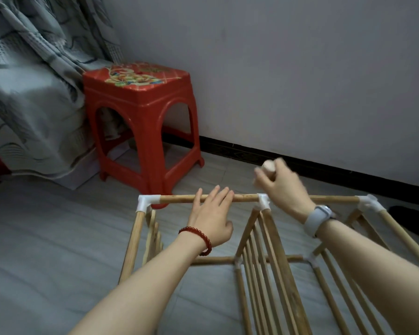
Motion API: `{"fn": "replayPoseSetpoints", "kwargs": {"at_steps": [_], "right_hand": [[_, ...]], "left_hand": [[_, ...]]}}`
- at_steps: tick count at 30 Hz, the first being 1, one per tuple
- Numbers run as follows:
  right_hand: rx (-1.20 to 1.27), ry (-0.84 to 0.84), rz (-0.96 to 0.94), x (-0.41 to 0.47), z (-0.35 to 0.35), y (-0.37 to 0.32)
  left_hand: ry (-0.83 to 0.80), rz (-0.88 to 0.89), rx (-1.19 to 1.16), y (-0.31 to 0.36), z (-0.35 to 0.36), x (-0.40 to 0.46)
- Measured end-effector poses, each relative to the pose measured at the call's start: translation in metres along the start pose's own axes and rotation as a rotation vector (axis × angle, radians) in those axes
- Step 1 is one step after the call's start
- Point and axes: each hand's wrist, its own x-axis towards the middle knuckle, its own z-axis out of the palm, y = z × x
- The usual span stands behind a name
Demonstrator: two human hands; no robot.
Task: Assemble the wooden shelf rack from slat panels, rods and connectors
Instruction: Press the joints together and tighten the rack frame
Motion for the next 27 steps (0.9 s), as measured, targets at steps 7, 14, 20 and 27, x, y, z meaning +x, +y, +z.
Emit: {"fn": "replayPoseSetpoints", "kwargs": {"at_steps": [7, 14, 20, 27], "right_hand": [[0.009, -0.278, -0.166, -0.014, 0.059, -0.081], [0.279, -0.046, -0.389, 0.015, 0.085, -0.203], [-0.276, -0.467, -0.386, 0.005, 0.125, -0.18], [-0.059, -0.338, -0.304, -0.025, 0.139, -0.178]], "left_hand": [[0.056, -0.472, 0.101, -0.09, -0.04, -0.072], [0.005, -0.534, -0.196, -0.105, -0.033, -0.11], [0.063, -0.531, -0.163, -0.11, -0.028, -0.113], [0.089, -0.546, -0.183, -0.112, -0.025, -0.112]]}}
